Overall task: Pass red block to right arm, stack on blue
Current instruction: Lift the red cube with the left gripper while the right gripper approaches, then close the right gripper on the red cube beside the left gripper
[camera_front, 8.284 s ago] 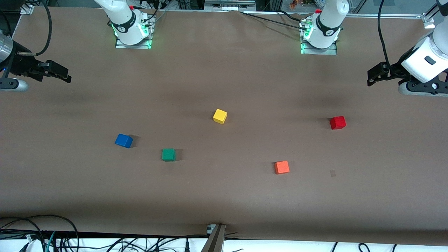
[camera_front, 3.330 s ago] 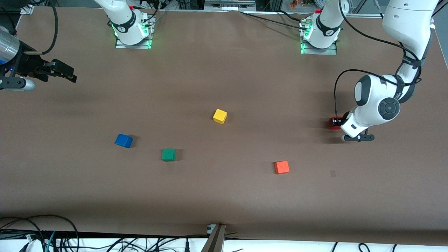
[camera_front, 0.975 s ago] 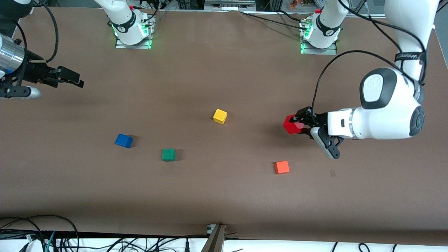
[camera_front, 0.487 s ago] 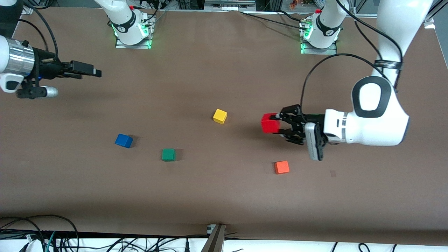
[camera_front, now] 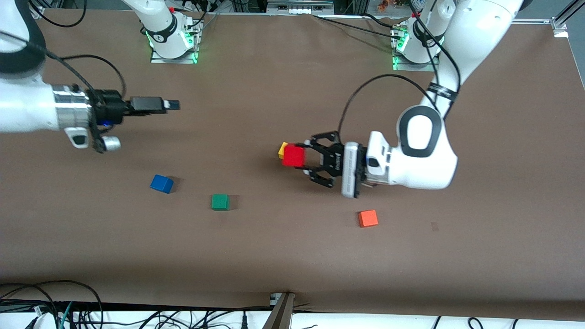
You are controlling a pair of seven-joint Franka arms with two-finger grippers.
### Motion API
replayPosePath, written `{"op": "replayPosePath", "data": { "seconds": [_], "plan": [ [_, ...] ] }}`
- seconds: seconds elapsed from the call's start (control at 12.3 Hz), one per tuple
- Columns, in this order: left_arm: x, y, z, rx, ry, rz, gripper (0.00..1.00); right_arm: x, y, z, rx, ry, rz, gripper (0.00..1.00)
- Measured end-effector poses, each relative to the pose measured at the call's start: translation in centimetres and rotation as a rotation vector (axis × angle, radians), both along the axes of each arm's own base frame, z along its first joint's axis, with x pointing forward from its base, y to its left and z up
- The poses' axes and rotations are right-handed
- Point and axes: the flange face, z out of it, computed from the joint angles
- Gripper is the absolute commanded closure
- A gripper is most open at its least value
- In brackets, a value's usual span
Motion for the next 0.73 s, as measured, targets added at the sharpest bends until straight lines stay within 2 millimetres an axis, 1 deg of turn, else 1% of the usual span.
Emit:
{"op": "replayPosePath", "data": {
  "seconds": [0.16, 0.32, 0.49, 0.65, 0.73],
  "plan": [
    [-1.3, -3.6, 1.4, -0.051, -0.002, -0.020, 1.00, 1.1, 3.0, -2.0, 0.065, 0.015, -0.043, 0.00],
    [-2.1, -6.1, 2.2, -0.097, 0.007, -0.032, 1.00, 1.6, 5.5, -2.7, 0.171, 0.045, -0.090, 0.00],
    [-2.3, -7.6, 2.1, -0.131, 0.022, -0.031, 1.00, 1.7, 6.7, -2.5, 0.228, 0.062, -0.106, 0.00],
    [-2.2, -8.1, 2.4, -0.140, 0.016, -0.018, 1.00, 1.7, 7.5, -2.1, 0.285, 0.074, -0.131, 0.00],
    [-2.2, -8.3, 2.4, -0.141, 0.015, -0.017, 1.00, 1.7, 7.8, -2.3, 0.318, 0.081, -0.148, 0.00]
  ]
}}
